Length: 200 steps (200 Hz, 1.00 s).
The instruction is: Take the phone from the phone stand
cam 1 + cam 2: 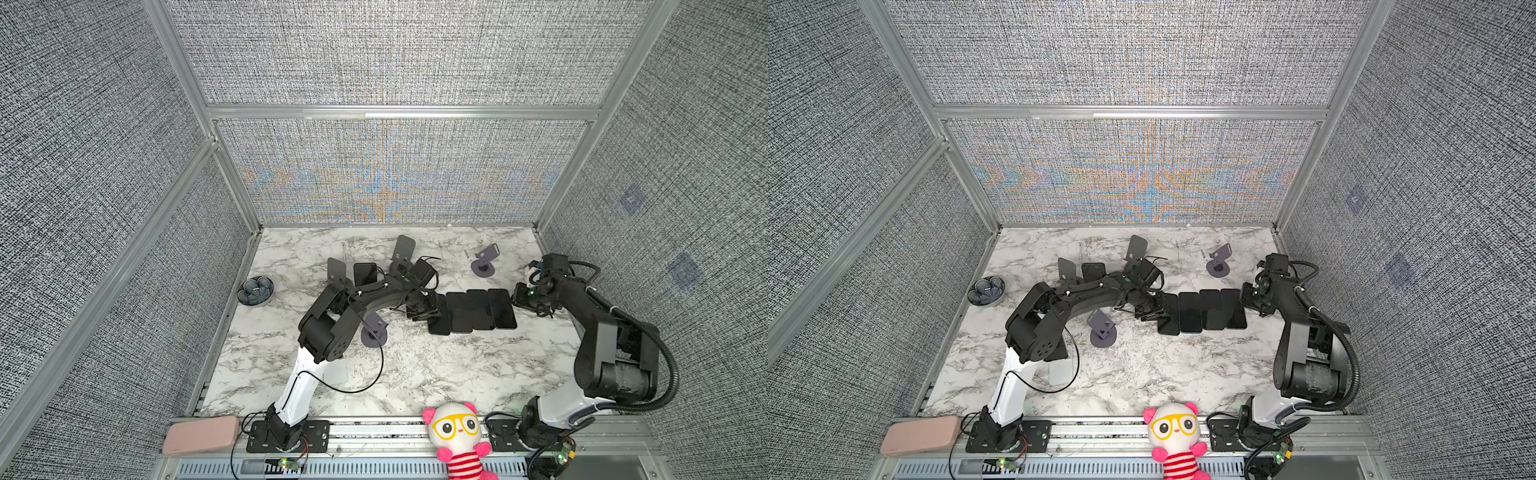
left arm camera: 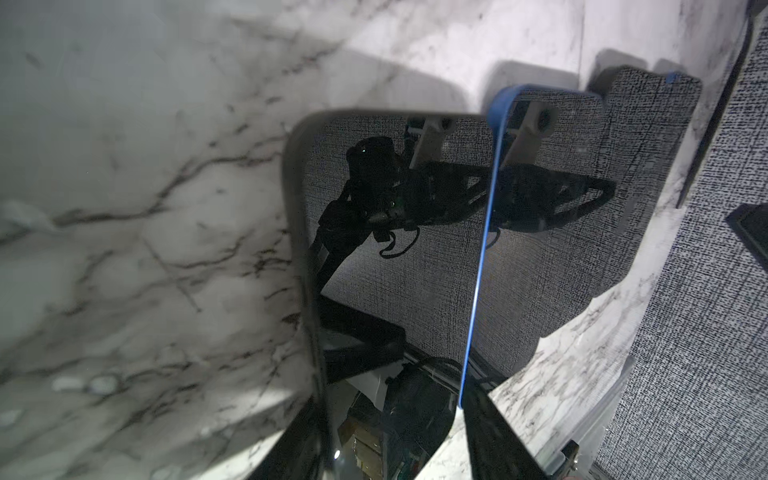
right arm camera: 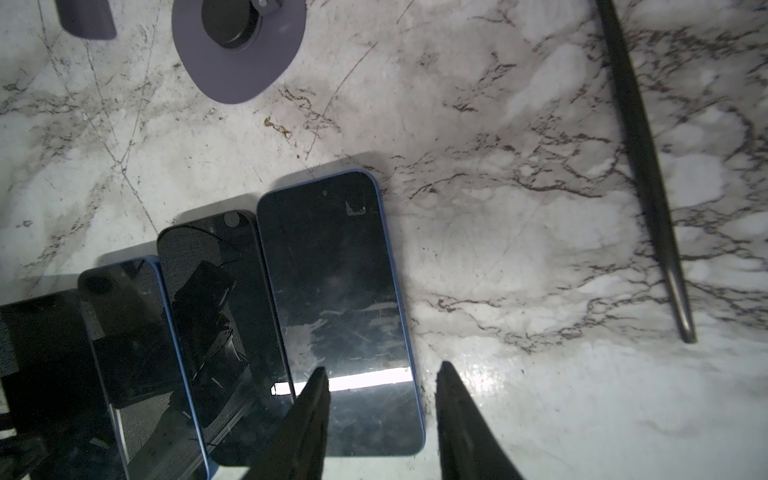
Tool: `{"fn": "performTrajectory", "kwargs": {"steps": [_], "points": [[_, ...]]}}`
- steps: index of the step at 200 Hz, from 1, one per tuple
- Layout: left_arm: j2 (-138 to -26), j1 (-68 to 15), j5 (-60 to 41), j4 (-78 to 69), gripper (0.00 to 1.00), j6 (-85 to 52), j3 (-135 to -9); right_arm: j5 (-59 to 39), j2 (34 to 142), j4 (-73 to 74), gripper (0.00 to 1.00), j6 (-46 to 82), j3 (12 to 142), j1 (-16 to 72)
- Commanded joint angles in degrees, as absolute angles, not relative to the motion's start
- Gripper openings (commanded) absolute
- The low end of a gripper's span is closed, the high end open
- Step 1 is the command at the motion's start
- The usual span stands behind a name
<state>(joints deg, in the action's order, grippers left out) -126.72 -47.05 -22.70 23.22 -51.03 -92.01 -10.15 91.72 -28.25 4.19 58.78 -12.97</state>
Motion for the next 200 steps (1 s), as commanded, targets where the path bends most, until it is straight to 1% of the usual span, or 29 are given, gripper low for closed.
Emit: {"fn": "performTrajectory", "kwargs": {"steps": [1, 28, 44, 67, 85, 102, 126, 146, 169, 186, 200], "points": [[-126.7, -47.02, -21.43, 23.18, 0.64, -49.86, -91.33, -10.68, 91.59, -27.91, 0.4, 3.74, 58.41, -12.96], [-125.48, -47.07, -20.79, 22.54, 0.68, -48.66, -90.55, -12.01, 91.15, -27.77, 0.42, 3.23, 58.27, -12.93], [-124.42, -47.02, -19.99, 22.76, 0.75, -47.89, -90.35, -12.92, 91.04, -27.36, 0.43, 2.99, 58.1, -12.97], [-122.82, -47.02, -19.62, 22.72, 0.82, -46.51, -90.11, -15.15, 90.79, -27.25, 0.45, 2.96, 58.11, -12.92], [-121.04, -47.03, -19.43, 21.99, 0.84, -45.76, -89.36, -16.51, 88.99, -28.54, 0.47, 2.77, 58.71, -12.24], [-118.9, -47.07, -19.64, 20.37, 0.85, -44.49, -88.08, -17.27, 86.09, -30.02, 0.48, 2.23, 59.1, -11.09], [-114.09, -47.93, -18.12, 17.31, 0.86, -38.59, -85.48, -19.11, 81.27, -31.29, 0.49, 1.85, 59.33, -9.19], [-106.18, -49.11, -16.97, 11.06, 0.86, -32.89, -81.26, -19.86, 76.08, -31.29, 0.48, 0.98, 59.22, -6.82], [-98.92, -49.14, -18.04, 4.84, 0.85, -28.94, -76.99, -22.59, 70.61, -30.1, 0.48, 1.24, 59.75, -3.8], [-93.86, -49.26, -17.41, 3.61, 0.85, -25.05, -74.65, -23.76, 67.58, -28.13, 0.48, 1.06, 60.18, -0.96], [-89.42, -49.14, -14.67, 3.95, 0.85, -21.48, -72.54, -23.58, 66.31, -26.14, 0.48, 0.22, 60.56, 2.07]]}}
